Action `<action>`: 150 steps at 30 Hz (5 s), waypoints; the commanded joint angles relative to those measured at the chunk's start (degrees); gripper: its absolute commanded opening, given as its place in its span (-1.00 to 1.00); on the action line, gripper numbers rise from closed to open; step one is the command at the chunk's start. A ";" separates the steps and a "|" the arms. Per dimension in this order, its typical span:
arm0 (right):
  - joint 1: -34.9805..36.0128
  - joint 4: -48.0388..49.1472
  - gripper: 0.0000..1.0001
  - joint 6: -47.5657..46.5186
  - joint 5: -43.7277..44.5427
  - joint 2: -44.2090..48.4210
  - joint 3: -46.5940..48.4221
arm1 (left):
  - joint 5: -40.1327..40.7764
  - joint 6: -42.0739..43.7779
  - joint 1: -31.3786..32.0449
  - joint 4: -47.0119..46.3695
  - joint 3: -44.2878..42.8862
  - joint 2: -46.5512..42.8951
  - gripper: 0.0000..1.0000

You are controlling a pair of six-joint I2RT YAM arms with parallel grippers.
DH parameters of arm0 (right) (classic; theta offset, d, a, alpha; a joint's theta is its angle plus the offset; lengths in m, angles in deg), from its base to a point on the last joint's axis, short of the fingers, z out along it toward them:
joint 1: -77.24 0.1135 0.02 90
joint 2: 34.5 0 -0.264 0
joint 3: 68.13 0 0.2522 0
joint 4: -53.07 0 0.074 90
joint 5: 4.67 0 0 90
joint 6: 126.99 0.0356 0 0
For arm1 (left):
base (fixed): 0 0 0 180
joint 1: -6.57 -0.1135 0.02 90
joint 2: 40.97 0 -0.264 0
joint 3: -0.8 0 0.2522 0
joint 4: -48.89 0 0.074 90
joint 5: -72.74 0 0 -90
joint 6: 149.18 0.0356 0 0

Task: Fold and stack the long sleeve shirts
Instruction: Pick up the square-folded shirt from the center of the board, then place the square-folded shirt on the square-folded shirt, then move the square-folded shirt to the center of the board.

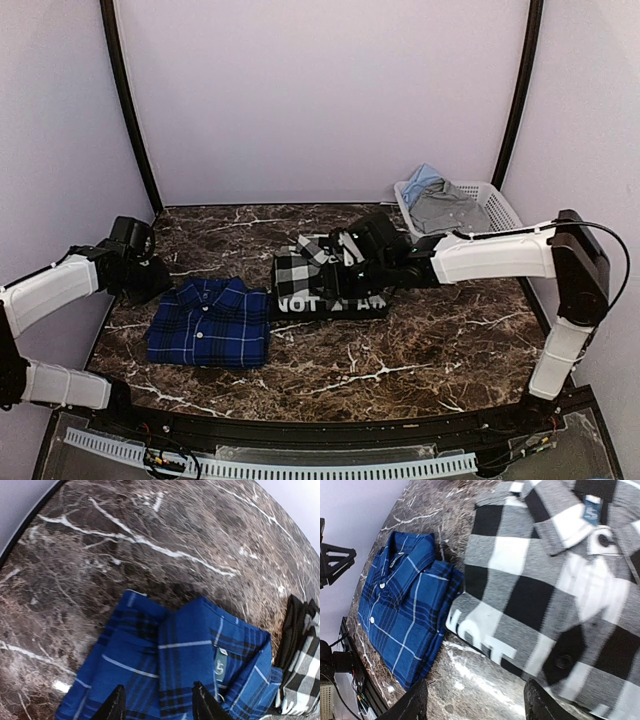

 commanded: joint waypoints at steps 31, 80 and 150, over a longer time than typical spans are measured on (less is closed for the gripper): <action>12.39 -1.21 0.12 2.82 -7.61 -38.10 33.76 | -21.55 -6.12 -19.61 -17.99 23.05 1.18 -0.02; -0.68 -17.67 -1.00 -14.31 8.27 -11.18 32.57 | -20.52 -9.92 11.30 -17.67 -15.49 7.77 -1.00; -3.68 -6.51 -0.14 -10.01 -0.89 -29.61 21.55 | -8.84 -3.98 16.90 -12.59 -21.75 16.76 -0.19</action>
